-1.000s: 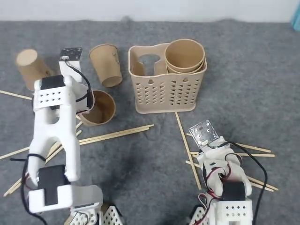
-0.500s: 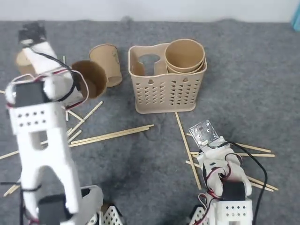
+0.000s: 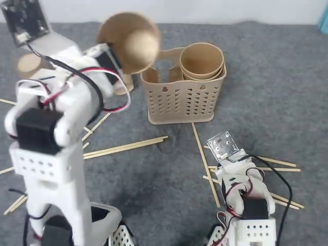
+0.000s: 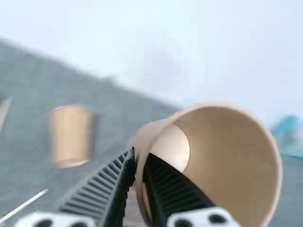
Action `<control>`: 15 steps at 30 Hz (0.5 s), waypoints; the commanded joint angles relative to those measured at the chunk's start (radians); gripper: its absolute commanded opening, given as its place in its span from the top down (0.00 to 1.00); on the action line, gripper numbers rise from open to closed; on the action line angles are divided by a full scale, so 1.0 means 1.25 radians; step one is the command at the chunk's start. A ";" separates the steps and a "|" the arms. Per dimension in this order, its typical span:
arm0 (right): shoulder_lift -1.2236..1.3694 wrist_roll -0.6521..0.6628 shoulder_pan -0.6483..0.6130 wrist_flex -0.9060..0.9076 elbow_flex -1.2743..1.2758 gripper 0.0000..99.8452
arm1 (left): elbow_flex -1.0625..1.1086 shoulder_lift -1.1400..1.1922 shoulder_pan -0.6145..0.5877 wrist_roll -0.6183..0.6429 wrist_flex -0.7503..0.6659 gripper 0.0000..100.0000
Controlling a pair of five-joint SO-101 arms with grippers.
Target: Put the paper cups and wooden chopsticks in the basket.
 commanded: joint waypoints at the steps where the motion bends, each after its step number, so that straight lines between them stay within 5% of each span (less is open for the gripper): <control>1: -0.010 0.015 0.001 -0.009 0.015 0.99 | -0.037 -0.032 0.120 0.018 -0.063 0.99; 6: -0.010 0.015 0.001 -0.010 0.015 0.99 | -0.052 0.031 0.204 0.016 -0.115 0.98; 15: -0.010 0.015 0.001 -0.013 0.015 0.99 | -0.185 0.257 0.204 0.016 -0.101 0.98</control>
